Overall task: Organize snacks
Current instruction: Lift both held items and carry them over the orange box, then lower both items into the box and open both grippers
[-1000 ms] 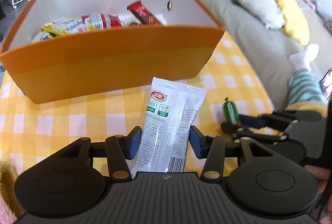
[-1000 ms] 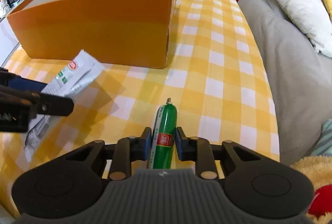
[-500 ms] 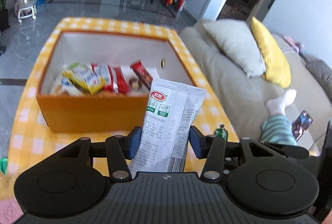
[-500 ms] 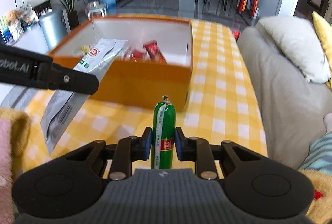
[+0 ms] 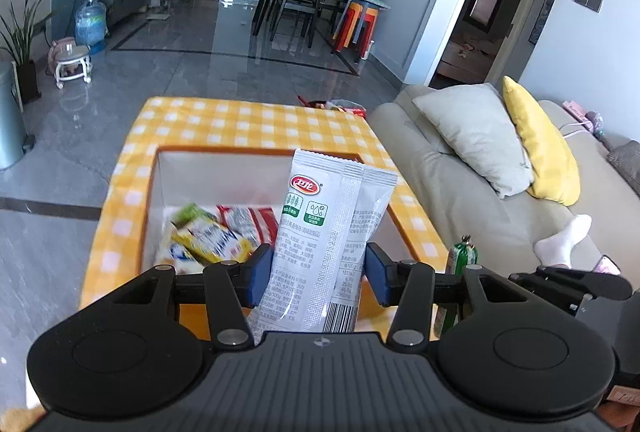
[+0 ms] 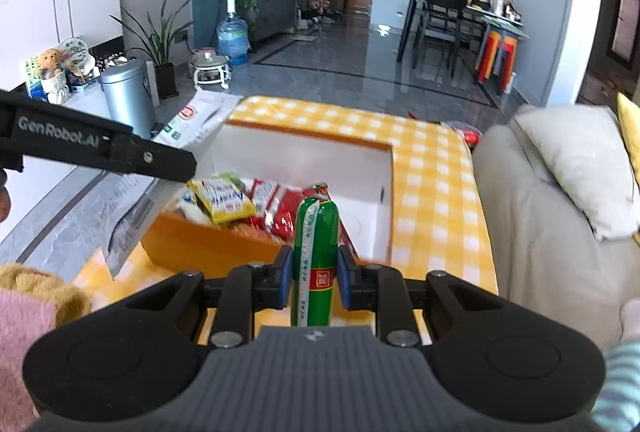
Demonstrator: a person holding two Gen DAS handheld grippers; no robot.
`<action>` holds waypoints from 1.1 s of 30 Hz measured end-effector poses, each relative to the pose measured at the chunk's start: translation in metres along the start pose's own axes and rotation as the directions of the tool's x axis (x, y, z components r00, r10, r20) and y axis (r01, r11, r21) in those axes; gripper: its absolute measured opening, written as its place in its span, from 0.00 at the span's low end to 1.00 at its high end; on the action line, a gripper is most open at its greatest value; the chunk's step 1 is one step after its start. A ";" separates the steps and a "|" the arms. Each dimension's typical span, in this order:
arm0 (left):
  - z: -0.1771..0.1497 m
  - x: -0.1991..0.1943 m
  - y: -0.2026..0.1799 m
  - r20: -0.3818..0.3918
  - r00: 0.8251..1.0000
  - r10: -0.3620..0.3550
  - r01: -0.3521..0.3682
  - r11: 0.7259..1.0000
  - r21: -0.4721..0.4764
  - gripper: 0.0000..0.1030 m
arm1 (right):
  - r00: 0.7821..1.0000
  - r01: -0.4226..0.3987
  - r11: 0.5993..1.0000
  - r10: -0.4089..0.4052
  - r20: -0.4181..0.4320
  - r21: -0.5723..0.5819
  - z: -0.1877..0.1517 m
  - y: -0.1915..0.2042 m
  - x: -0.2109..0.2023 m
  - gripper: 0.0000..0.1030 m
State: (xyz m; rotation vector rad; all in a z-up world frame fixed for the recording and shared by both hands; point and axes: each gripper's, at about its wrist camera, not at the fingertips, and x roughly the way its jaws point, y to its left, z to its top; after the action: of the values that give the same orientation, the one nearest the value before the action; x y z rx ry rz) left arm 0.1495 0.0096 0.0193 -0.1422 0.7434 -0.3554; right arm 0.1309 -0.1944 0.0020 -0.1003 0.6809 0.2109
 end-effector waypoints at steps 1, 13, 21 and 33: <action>0.003 0.002 0.001 0.000 1.000 0.007 -0.007 1.000 0.005 0.55 | 1.000 -0.001 1.000 0.001 0.004 -0.005 0.004 0.002 0.002 0.19; 0.047 0.035 0.019 -0.030 0.997 0.072 -0.071 0.997 0.043 0.55 | 1.000 -0.013 0.996 0.013 -0.005 -0.083 0.054 0.005 0.051 0.19; 0.056 0.080 0.031 -0.117 0.986 0.117 -0.109 0.991 0.078 0.55 | 0.998 -0.009 0.987 -0.002 -0.066 -0.159 0.065 0.015 0.100 0.19; 0.041 0.158 0.051 -0.333 0.925 0.183 -0.154 0.982 0.110 0.55 | 0.981 0.008 0.964 -0.059 -0.184 -0.267 0.057 0.017 0.179 0.19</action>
State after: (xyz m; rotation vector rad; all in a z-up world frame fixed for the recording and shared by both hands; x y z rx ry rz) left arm 0.2987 -0.0003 -0.0644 0.0642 1.0770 -0.2470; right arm 0.2978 -0.1398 -0.0675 -0.3931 0.8388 0.2618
